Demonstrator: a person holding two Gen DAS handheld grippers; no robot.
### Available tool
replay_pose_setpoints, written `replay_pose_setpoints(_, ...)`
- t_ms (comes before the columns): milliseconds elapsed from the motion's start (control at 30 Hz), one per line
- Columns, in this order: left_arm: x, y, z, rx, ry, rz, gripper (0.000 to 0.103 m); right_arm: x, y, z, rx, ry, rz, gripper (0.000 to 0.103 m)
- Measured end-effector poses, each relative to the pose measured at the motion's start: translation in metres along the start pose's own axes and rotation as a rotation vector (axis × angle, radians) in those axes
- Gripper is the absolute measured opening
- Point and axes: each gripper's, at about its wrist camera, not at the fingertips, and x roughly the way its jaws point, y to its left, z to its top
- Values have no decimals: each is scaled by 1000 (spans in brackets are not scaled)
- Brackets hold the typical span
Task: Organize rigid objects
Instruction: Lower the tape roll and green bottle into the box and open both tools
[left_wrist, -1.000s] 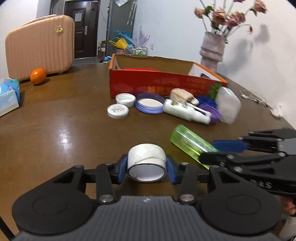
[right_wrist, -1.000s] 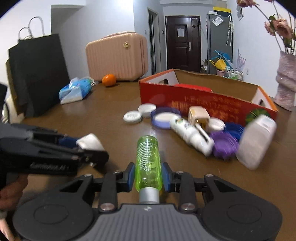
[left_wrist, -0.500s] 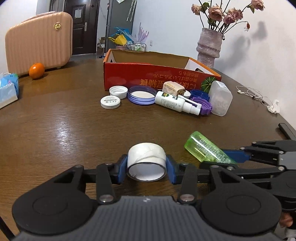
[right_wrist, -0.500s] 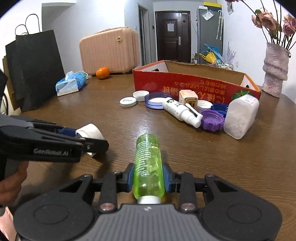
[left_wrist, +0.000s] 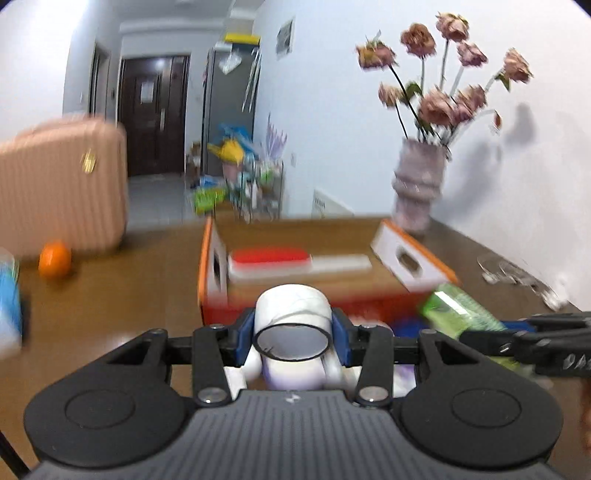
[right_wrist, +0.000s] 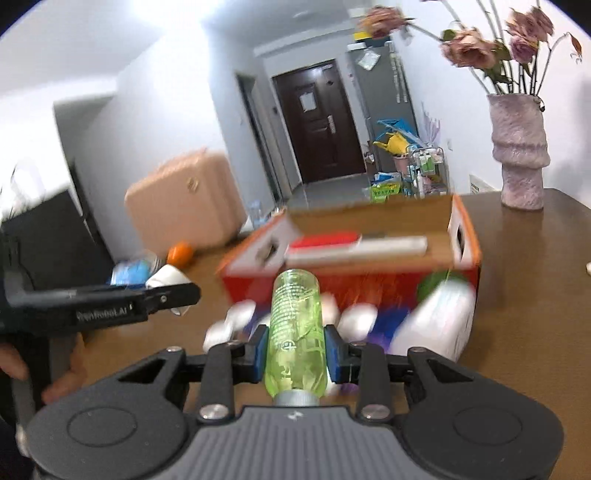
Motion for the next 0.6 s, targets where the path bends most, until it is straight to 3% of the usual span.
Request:
replay_pose_setpoints(133, 87, 21, 64, -40, 46, 69, 43, 55, -40, 69, -15, 21, -120, 30)
replay_pose_setpoints(267, 171, 38, 98, -56, 136, 87, 43, 127, -83, 121, 11, 108, -249, 30)
replay_pose_setpoints(433, 243, 40, 107, -24, 226, 128, 44, 189, -105, 144, -61, 218, -365, 30)
replay_pose_setpoints(600, 275, 40, 97, 47, 283, 146, 44, 228, -107, 143, -196, 258, -475, 28)
